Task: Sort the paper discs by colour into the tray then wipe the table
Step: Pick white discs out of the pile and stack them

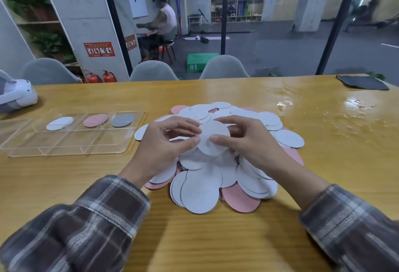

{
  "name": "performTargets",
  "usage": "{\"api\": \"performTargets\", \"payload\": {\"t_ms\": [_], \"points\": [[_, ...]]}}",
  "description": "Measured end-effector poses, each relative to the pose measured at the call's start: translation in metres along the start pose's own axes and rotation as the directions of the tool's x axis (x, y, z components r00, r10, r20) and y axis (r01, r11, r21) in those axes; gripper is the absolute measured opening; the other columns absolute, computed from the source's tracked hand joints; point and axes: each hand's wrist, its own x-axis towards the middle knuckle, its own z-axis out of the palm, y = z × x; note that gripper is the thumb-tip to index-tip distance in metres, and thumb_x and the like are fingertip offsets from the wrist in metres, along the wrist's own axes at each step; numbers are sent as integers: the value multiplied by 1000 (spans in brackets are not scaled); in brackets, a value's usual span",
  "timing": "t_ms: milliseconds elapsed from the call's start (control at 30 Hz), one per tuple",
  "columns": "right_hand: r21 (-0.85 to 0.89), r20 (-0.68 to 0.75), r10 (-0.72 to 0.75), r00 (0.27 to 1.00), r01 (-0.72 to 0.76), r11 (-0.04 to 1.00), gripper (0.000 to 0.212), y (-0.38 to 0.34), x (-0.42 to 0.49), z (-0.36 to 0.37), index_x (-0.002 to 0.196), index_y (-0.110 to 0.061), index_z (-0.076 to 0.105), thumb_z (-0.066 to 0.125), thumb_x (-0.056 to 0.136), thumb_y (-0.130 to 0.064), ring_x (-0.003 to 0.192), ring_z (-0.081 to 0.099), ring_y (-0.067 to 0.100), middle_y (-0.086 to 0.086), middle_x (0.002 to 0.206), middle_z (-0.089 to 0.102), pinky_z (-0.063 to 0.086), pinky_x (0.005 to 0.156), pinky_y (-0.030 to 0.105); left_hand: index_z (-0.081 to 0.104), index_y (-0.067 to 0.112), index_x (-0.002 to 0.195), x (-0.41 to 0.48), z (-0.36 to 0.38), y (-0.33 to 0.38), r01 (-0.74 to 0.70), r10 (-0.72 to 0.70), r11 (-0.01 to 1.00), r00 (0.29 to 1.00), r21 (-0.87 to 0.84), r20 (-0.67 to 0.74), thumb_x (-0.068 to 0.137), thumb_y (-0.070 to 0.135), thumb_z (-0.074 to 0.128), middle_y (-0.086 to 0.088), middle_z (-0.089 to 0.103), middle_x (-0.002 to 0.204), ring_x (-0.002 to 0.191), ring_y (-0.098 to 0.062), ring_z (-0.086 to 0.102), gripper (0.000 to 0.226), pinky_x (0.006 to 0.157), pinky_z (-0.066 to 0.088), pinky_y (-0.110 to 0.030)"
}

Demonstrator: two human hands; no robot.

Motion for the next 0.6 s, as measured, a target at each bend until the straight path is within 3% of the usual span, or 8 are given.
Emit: {"api": "performTargets", "payload": {"t_ms": [67, 133, 267, 400, 467, 600], "points": [[38, 29, 8, 1000, -9, 999, 29, -1, -1, 0, 114, -14, 73, 82, 86, -16, 77, 72, 18, 6, 91, 79, 56, 64, 26, 80, 8, 91, -1, 2, 1, 2, -2, 1000, 1000, 1, -7, 80, -3, 84, -1, 78, 105, 94, -20, 75, 16, 88, 61, -31], [12, 36, -1, 999, 0, 1000, 20, -1, -2, -1, 106, -11, 76, 81, 87, -18, 86, 75, 25, 7, 94, 79, 59, 76, 36, 79, 8, 91, -1, 3, 2, 3, -3, 1000, 1000, 5, -23, 80, -1, 85, -1, 79, 97, 91, -18, 75, 15, 86, 61, -29], [-44, -4, -29, 1000, 29, 999, 14, -1, -1, -5, 91, -8, 76, 79, 89, -21, 74, 69, 17, 13, 88, 76, 55, 65, 33, 78, 10, 91, -3, 11, 2, -6, 7, 998, 1000, 57, -16, 83, 5, 85, 0, 78, 92, 90, -17, 75, 12, 83, 60, -28], [-170, -131, -84, 988, 61, 984, 8, 1, 1, -18, 84, -18, 75, 77, 91, -21, 76, 71, 17, 0, 86, 75, 60, 73, 41, 74, 23, 103, -6, 17, -7, -147, 148, 906, 989, 398, 27, 87, 25, 84, 14, 74, 102, 99, -10, 66, 19, 80, 46, -12], [-209, -168, -91, 982, 55, 976, 8, 4, 1, -25, 84, -17, 74, 76, 92, -21, 74, 72, 19, 0, 87, 74, 63, 72, 46, 72, 26, 116, -6, 20, -12, -170, 137, 847, 985, 503, 102, 86, 40, 82, 20, 69, 111, 105, -4, 60, 34, 85, 39, -8], [-179, -226, -77, 971, 37, 983, 13, 8, 2, -32, 99, -12, 74, 80, 88, -17, 76, 75, 26, 5, 97, 76, 64, 64, 48, 69, 27, 132, -3, 22, -15, -150, 81, 800, 986, 581, 143, 83, 58, 78, 17, 67, 121, 115, -3, 54, 58, 101, 42, -21]]}}
